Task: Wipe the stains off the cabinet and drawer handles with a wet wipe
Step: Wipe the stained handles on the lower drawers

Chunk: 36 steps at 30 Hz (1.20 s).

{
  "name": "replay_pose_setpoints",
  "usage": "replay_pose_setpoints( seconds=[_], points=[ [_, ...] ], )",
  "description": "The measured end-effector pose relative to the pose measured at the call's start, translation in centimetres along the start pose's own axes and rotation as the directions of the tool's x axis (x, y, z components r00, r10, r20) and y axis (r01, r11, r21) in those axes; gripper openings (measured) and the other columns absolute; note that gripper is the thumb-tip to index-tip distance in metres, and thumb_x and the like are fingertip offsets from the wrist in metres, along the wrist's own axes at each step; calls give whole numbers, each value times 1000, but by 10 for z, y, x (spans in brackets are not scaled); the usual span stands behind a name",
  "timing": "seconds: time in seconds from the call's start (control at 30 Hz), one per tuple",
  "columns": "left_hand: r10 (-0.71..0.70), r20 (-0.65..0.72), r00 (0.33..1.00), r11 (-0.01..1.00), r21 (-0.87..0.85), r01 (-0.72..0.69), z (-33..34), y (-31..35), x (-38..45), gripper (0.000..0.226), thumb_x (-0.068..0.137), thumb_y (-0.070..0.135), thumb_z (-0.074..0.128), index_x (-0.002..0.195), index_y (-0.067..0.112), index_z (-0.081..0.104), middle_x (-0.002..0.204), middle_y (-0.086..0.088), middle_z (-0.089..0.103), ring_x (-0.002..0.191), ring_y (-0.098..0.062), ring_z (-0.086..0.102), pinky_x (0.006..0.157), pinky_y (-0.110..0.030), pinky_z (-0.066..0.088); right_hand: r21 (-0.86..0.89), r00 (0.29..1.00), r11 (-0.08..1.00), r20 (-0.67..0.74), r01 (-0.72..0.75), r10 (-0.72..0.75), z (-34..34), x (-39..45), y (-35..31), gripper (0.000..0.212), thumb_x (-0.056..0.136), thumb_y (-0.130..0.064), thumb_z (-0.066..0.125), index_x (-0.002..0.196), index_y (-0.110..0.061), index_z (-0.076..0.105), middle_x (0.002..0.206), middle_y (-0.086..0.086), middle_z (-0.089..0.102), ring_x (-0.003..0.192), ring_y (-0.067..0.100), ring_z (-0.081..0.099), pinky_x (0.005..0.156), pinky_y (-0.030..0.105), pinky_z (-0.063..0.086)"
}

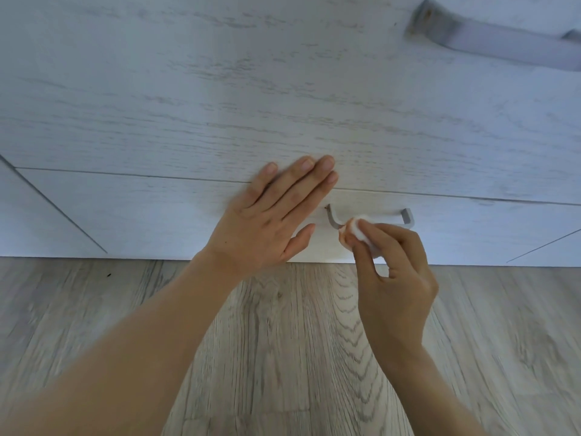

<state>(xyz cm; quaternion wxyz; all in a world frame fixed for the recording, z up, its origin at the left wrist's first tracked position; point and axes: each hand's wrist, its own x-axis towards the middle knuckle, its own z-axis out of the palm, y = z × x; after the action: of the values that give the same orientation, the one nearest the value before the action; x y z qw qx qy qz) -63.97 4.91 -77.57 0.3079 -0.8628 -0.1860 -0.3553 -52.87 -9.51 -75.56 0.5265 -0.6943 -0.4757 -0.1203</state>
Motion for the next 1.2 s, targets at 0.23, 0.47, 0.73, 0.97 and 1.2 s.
replay_pose_setpoints(
  seconds=[0.23, 0.47, 0.73, 0.97, 1.2],
  points=[
    [25, 0, 1000, 1000, 15, -25, 1, -3, -2, 66, 98, 39, 35, 152, 9, 12, 158, -4, -10, 146, -17, -5, 119, -36, 0, -82, 997, 994, -2, 71, -71, 1, 3, 8, 20, 75, 6, 74, 93, -2, 72, 91, -4, 60, 80, 0, 56, 78, 1, 43],
    [45, -52, 998, 999, -20, -46, -3, -6, 1, 62, 94, 24, 41, 150, 6, 23, 155, -3, 15, 144, -19, 8, 119, -36, 6, -15, 994, 998, 93, 64, -62, 12, -7, -1, 17, 75, 3, 74, 92, 0, 73, 90, -1, 63, 83, 3, 60, 81, 5, 46],
    [81, -80, 993, 997, 9, -81, -3, -10, 0, 64, 88, 13, 44, 148, 4, 26, 154, -3, 18, 143, -20, 16, 118, -35, 12, -34, 999, 998, -15, 51, -52, 17, -11, -7, 13, 82, -7, 69, 93, -4, 72, 92, -5, 61, 77, 11, 63, 76, 15, 51],
    [79, -72, 994, 996, 55, -75, -1, -10, -1, 70, 85, 10, 47, 150, 4, 22, 158, -7, 6, 146, -19, 7, 119, -35, 9, -185, 997, 980, -27, 71, -77, 34, 1, -8, 10, 83, -18, 70, 90, -12, 74, 75, 3, 59, 66, 18, 52, 64, 35, 44],
    [75, -76, 994, 996, 52, -72, 0, -10, -1, 71, 84, 9, 46, 150, 5, 21, 158, -6, 5, 146, -19, 9, 119, -35, 8, -395, 988, 908, -8, 141, -157, 37, 12, -15, 5, 82, -20, 73, 85, -17, 76, 69, 4, 55, 60, 20, 50, 57, 35, 39]
  ],
)
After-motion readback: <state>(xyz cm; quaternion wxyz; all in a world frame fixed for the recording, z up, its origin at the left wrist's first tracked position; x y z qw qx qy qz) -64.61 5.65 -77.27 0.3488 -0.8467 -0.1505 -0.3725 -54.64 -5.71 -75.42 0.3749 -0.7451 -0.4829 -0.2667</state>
